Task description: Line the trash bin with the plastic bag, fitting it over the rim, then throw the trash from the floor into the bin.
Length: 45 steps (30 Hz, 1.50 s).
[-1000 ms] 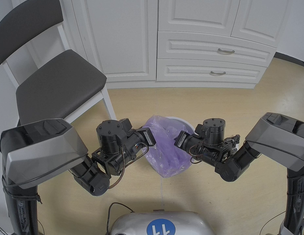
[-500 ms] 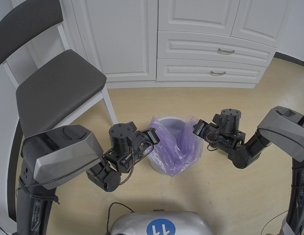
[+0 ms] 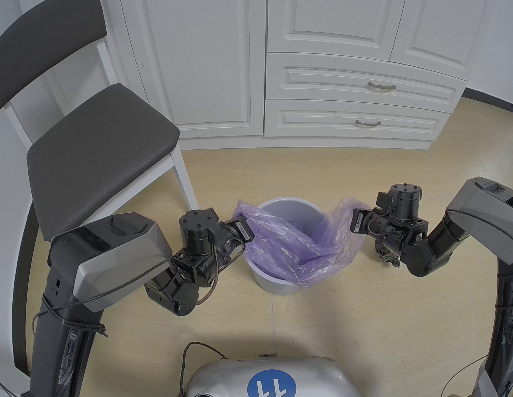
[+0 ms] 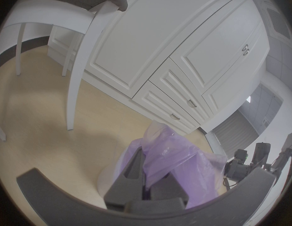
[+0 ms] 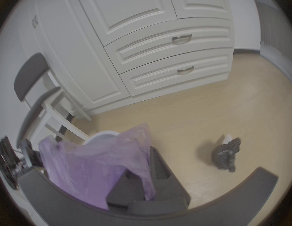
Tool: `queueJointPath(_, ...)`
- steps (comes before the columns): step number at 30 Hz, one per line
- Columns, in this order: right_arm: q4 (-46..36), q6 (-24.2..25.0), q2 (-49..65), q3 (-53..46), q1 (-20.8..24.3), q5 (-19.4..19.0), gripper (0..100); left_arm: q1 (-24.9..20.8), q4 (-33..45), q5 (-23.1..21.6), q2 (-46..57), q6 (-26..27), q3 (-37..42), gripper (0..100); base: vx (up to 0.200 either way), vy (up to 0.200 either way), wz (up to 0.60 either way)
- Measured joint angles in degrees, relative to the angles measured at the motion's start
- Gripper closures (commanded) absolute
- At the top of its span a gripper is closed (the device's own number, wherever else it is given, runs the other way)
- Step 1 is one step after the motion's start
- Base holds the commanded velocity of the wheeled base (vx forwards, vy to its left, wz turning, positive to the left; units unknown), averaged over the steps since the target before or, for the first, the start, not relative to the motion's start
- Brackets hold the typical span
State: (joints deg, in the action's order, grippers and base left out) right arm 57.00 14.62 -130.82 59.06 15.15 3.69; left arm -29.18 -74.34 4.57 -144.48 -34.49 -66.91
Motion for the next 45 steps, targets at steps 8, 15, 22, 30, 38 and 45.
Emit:
queueJointPath(8, -0.93, -12.62, -1.24, -1.22, -2.10, 7.98, 100, 2.12, 3.12, 0.05, 0.79, 6.30, 0.62, 100, 0.000, 0.000, 0.00)
queueJointPath(15, -1.55, -22.00, -1.40, -5.24, -2.39, 15.02, 100, 3.63, 5.96, 0.07, 1.57, 8.30, 1.15, 100, 0.000, 0.000, 0.00)
queueJointPath(22, -1.85, -24.03, 1.10, -9.42, -1.65, 16.07, 100, 4.91, 8.41, -0.34, 3.77, 10.26, 3.05, 100, 0.000, 0.000, 0.00)
queueJointPath(30, -2.16, -28.47, 5.68, -15.37, -0.52, 16.12, 100, 5.73, 10.13, -4.35, 7.35, 16.15, 9.62, 100, 0.000, 0.000, 0.00)
queueJointPath(38, -2.23, -34.46, 9.98, -21.55, 0.46, 16.09, 100, 5.73, 13.25, -6.64, 9.53, 18.99, 13.49, 100, 0.000, 0.000, 0.00)
queueJointPath(45, -3.72, -36.67, 10.39, -23.82, 1.66, 16.07, 100, 5.18, 14.73, -6.78, 9.37, 20.68, 15.15, 100, 0.000, 0.000, 0.00)
